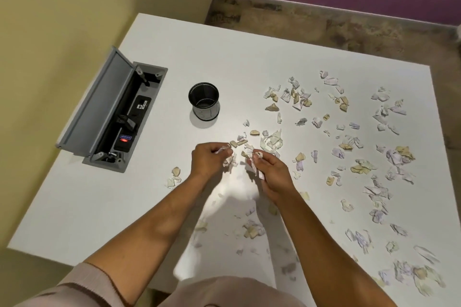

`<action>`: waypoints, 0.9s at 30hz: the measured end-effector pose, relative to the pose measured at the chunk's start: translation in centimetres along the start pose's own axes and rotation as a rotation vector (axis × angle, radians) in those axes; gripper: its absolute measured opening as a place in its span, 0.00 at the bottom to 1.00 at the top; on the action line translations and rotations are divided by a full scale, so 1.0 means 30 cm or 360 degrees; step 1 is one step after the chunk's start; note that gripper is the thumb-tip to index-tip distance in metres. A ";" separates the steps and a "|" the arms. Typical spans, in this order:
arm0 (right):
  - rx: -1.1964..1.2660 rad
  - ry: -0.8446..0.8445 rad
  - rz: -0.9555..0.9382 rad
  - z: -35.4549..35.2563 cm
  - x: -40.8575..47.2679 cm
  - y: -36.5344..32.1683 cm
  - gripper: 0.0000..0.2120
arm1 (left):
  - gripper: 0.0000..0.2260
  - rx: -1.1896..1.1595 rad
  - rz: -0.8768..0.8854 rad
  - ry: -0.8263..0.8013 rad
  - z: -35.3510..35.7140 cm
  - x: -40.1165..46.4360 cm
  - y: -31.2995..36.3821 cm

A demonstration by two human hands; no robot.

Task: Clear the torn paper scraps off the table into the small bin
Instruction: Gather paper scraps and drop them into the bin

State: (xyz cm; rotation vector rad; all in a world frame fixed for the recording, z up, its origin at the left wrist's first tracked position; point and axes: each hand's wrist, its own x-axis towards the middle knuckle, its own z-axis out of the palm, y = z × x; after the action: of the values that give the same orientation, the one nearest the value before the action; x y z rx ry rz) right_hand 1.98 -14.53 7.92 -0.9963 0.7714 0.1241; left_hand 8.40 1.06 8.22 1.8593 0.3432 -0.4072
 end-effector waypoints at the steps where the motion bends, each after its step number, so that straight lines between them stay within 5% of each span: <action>1: 0.0029 -0.0023 0.0003 0.039 0.012 -0.020 0.08 | 0.05 -0.0036 -0.0003 0.0026 -0.021 0.030 0.026; 9: 0.0167 -0.0077 0.0041 0.245 0.130 -0.115 0.08 | 0.06 0.0199 0.0215 0.0256 -0.140 0.305 0.204; 14: 0.0155 -0.0044 0.0027 0.287 0.177 -0.145 0.08 | 0.03 0.0513 0.0240 0.0160 -0.153 0.428 0.287; 27: -0.0433 0.0019 -0.0173 0.477 0.337 -0.266 0.08 | 0.12 0.0801 0.0521 0.0061 -0.204 0.483 0.277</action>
State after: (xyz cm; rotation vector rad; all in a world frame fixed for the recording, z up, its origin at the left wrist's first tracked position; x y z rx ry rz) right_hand 20.36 -10.10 11.53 -1.2960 0.7212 0.1314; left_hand 25.63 4.75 10.69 2.3675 -0.0521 -0.2445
